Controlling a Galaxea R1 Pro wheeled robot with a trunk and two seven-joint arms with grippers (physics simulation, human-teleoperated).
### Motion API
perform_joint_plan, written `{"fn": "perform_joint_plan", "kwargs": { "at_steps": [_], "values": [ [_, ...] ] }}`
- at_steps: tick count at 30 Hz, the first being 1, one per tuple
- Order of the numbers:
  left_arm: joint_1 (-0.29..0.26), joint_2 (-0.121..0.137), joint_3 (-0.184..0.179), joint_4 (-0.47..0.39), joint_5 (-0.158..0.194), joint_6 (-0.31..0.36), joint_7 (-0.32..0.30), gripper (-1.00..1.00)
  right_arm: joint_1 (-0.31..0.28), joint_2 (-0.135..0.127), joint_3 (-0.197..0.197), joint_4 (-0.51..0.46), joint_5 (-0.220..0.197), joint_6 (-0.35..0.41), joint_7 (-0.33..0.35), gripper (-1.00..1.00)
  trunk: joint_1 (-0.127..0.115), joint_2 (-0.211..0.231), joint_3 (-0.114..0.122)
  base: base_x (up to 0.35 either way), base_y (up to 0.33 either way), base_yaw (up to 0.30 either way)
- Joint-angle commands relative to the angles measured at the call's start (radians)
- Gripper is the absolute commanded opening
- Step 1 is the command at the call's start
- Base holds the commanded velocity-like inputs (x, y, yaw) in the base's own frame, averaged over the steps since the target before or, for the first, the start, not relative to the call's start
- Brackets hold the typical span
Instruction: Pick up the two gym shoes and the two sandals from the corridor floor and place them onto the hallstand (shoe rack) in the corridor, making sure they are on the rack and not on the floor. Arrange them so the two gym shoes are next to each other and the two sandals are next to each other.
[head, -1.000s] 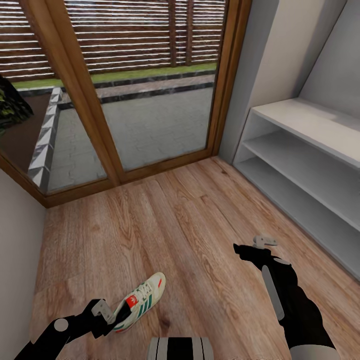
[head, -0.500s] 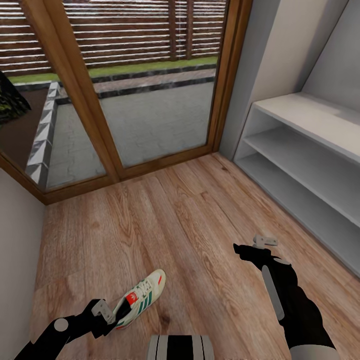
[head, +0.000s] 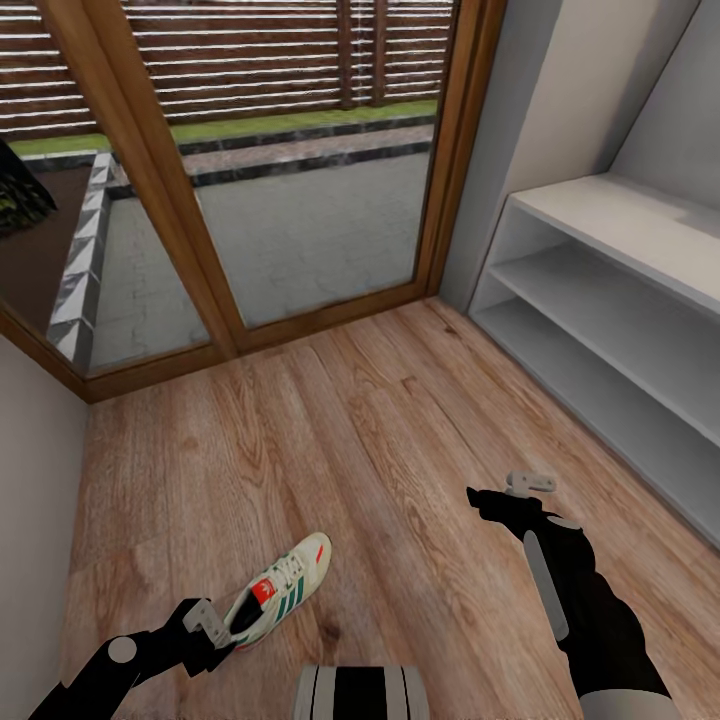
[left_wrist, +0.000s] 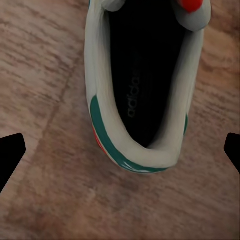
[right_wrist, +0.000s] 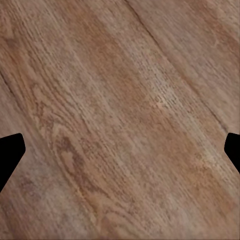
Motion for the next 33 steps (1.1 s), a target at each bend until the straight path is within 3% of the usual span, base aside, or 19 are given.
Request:
{"fn": "perform_joint_plan", "kwargs": {
  "at_steps": [1, 33],
  "values": [
    [0.000, 0.000, 0.000, 0.000, -0.010, -0.009, 0.000, 1.00, 0.000, 0.000, -0.001, -0.001, -0.009, 0.004, -0.001, 1.00, 0.000, 0.000, -0.002, 0.000, 0.000, 0.000],
    [0.000, 0.000, 0.000, 0.000, -0.010, -0.009, 0.000, 1.00, 0.000, 0.000, -0.001, -0.001, -0.009, 0.004, -0.001, 1.00, 0.000, 0.000, -0.055, 0.026, 0.015, 0.000]
  ]
}}
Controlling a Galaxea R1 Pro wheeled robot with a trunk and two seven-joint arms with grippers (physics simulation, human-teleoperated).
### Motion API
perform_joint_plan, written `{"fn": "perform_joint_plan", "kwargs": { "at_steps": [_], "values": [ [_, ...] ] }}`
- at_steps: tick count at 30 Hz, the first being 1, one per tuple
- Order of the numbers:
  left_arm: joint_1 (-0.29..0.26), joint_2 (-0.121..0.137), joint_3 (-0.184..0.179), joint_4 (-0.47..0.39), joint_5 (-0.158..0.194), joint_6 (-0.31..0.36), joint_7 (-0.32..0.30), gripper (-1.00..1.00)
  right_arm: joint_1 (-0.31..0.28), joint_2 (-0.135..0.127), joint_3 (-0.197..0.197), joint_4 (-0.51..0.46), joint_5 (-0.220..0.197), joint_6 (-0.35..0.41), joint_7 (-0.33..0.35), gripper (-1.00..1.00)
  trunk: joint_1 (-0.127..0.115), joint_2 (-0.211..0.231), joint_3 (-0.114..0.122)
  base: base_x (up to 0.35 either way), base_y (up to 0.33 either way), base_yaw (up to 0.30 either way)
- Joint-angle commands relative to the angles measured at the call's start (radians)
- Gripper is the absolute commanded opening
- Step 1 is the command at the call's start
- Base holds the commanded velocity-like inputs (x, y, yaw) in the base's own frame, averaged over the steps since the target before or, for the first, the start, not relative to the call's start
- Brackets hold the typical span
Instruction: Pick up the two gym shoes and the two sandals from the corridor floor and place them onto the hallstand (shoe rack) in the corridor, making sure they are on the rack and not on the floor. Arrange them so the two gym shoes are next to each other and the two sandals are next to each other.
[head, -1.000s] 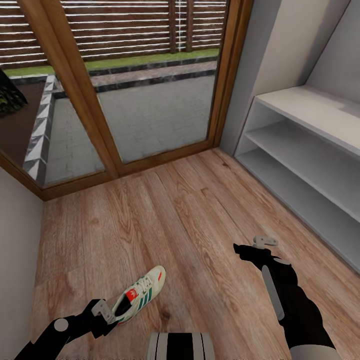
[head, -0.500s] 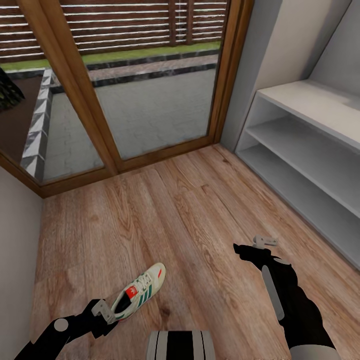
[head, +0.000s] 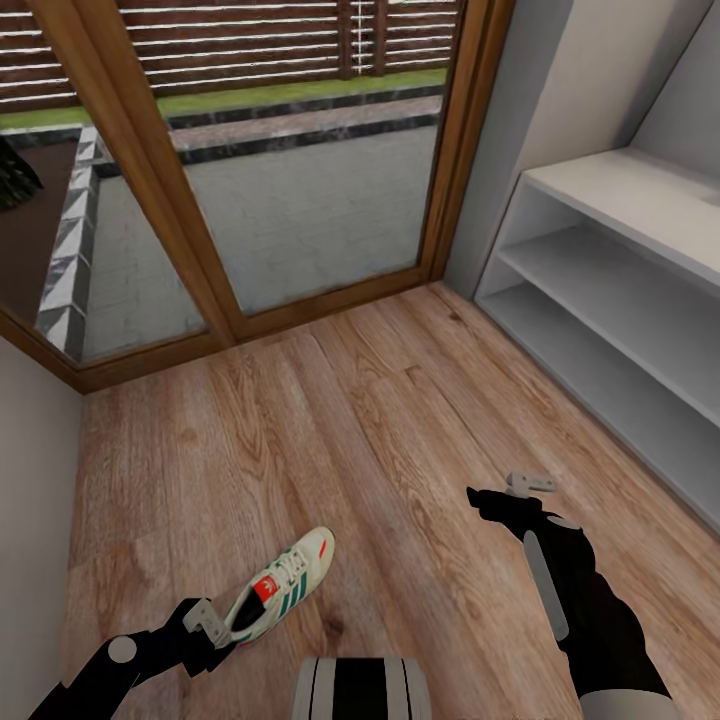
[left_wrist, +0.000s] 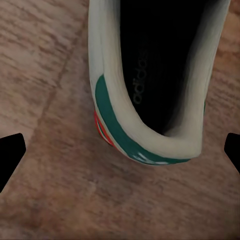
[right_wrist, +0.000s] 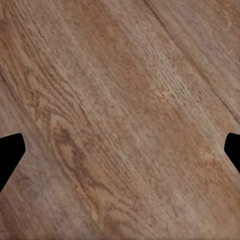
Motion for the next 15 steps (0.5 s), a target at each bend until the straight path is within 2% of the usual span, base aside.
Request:
{"fn": "perform_joint_plan", "kwargs": {
  "at_steps": [1, 15],
  "values": [
    [0.000, 0.000, 0.000, 0.000, -0.010, -0.009, 0.000, 1.00, 0.000, 0.000, -0.001, -0.001, -0.009, 0.004, -0.001, 1.00, 0.000, 0.000, -0.002, 0.007, 0.004, 0.000],
    [0.000, 0.000, 0.000, 0.000, -0.010, -0.009, 0.000, 1.00, 0.000, 0.000, -0.001, -0.001, -0.009, 0.004, -0.001, 1.00, 0.000, 0.000, -0.009, 0.001, 0.001, 0.000]
  ]
}}
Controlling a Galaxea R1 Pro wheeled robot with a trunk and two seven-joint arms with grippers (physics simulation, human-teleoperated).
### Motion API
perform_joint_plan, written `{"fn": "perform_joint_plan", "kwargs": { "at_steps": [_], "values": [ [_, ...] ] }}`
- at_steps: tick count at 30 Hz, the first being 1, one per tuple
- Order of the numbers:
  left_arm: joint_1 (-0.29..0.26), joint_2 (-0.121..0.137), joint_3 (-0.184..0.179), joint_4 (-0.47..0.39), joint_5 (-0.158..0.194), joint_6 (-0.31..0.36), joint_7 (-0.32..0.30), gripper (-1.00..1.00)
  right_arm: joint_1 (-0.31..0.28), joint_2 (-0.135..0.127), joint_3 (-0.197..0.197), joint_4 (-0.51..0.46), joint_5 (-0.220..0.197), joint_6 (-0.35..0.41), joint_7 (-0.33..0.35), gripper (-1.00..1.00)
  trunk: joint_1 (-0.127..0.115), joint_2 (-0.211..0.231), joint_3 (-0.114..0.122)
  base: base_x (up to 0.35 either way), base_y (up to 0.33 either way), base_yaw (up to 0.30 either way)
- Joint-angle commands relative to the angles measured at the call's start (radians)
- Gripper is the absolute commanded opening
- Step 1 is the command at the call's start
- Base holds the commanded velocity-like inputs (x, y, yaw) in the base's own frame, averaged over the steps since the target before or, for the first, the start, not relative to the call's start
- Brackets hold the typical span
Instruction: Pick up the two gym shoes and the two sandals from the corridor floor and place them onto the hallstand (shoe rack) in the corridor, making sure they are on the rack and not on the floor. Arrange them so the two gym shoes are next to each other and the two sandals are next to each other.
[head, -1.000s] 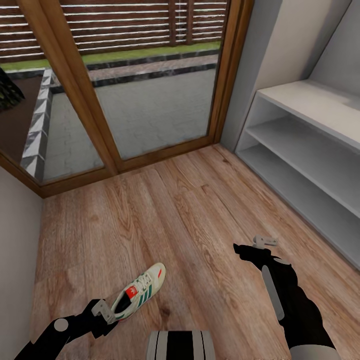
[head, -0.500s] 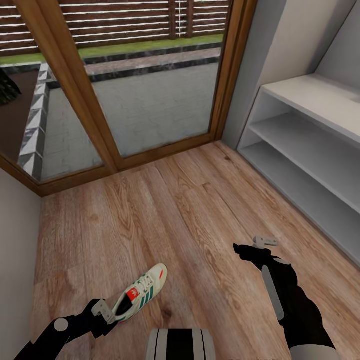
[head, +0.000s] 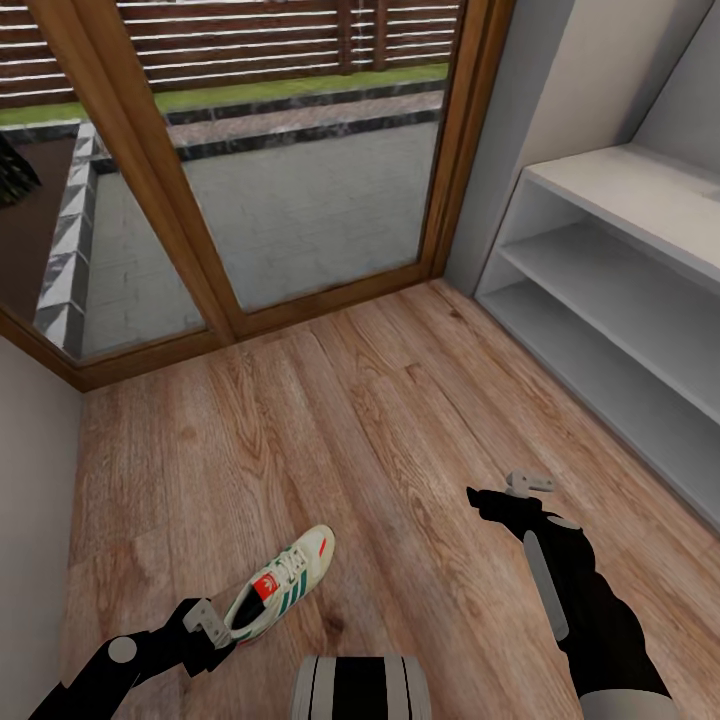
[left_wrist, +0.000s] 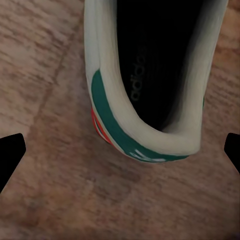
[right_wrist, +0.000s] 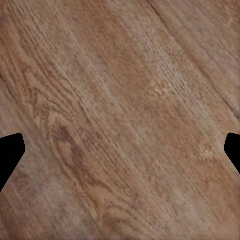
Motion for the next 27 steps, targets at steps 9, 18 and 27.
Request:
{"fn": "perform_joint_plan", "kwargs": {
  "at_steps": [9, 18, 27],
  "values": [
    [0.000, -0.001, 0.000, 0.000, -0.011, -0.009, 0.000, 1.00, 0.000, 0.000, -0.001, -0.001, -0.009, 0.005, -0.001, 1.00, 0.000, 0.000, -0.009, 0.000, 0.000, 0.000],
    [0.000, -0.001, 0.000, 0.000, -0.011, -0.009, 0.000, 1.00, 0.000, 0.000, -0.001, -0.001, -0.009, 0.005, -0.001, 1.00, 0.000, 0.000, -0.024, 0.000, 0.000, 0.000],
    [0.000, -0.001, 0.000, 0.000, -0.011, -0.009, 0.000, 1.00, 0.000, 0.000, -0.001, -0.001, -0.009, 0.005, -0.001, 1.00, 0.000, 0.000, -0.039, 0.000, 0.000, 0.000]
  ]
}}
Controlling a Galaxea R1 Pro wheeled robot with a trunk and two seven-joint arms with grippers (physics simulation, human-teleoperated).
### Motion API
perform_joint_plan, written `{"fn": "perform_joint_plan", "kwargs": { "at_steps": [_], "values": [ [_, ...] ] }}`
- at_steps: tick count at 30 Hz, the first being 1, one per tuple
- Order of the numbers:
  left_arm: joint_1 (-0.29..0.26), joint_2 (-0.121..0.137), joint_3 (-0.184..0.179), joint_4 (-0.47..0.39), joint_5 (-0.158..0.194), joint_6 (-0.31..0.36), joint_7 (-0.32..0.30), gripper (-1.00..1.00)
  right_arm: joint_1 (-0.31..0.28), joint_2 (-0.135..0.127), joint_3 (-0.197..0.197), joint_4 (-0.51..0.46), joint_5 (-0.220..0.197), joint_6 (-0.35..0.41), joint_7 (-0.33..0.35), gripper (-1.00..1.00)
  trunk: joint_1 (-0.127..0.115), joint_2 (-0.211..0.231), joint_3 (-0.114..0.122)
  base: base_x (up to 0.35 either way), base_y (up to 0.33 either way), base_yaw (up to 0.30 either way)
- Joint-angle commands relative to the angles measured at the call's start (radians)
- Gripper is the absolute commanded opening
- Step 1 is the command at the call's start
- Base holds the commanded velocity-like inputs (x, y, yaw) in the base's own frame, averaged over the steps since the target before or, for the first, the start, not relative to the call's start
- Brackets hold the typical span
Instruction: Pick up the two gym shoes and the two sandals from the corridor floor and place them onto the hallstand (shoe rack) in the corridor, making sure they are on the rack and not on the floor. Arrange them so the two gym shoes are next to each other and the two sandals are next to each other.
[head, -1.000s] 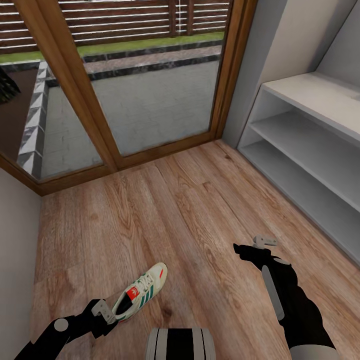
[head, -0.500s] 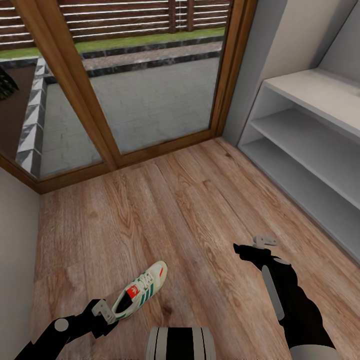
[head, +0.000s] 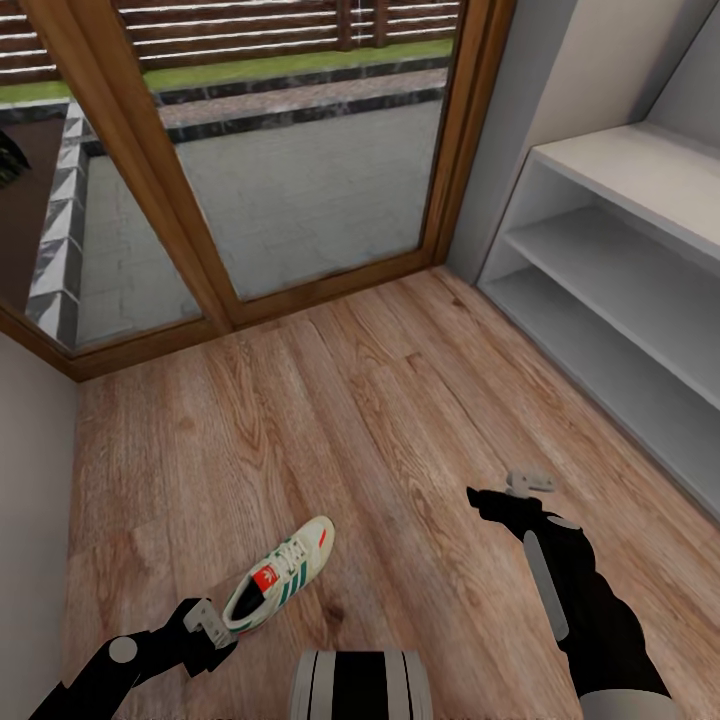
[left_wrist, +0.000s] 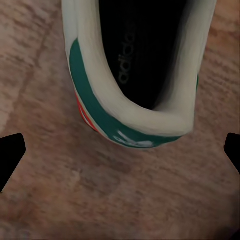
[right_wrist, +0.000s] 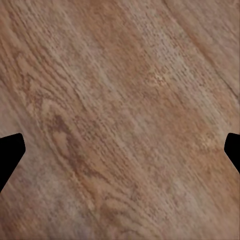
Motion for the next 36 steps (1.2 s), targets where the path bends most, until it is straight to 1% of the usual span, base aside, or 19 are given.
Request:
{"fn": "perform_joint_plan", "kwargs": {
  "at_steps": [1, 14, 21, 36],
  "values": [
    [0.000, 0.000, 0.000, 0.000, -0.010, -0.009, 0.000, 1.00, 0.000, 0.000, -0.001, -0.001, -0.009, 0.004, -0.001, 1.00, 0.000, 0.000, -0.002, 0.000, 0.000, 0.000],
    [0.000, 0.000, 0.000, 0.000, -0.010, -0.009, 0.000, 1.00, 0.000, 0.000, -0.001, -0.001, -0.009, 0.004, -0.001, 1.00, 0.000, 0.000, -0.024, 0.002, 0.000, 0.000],
    [0.000, 0.000, 0.000, 0.000, -0.010, -0.009, 0.000, 1.00, 0.000, 0.000, -0.001, -0.001, -0.009, 0.004, -0.001, 1.00, 0.000, 0.000, -0.035, 0.093, 0.000, 0.000],
    [0.000, 0.000, 0.000, 0.000, -0.010, -0.009, 0.000, 1.00, 0.000, 0.000, -0.001, -0.001, -0.009, 0.004, -0.001, 1.00, 0.000, 0.000, -0.038, 0.010, 0.000, 0.000]
  ]
}}
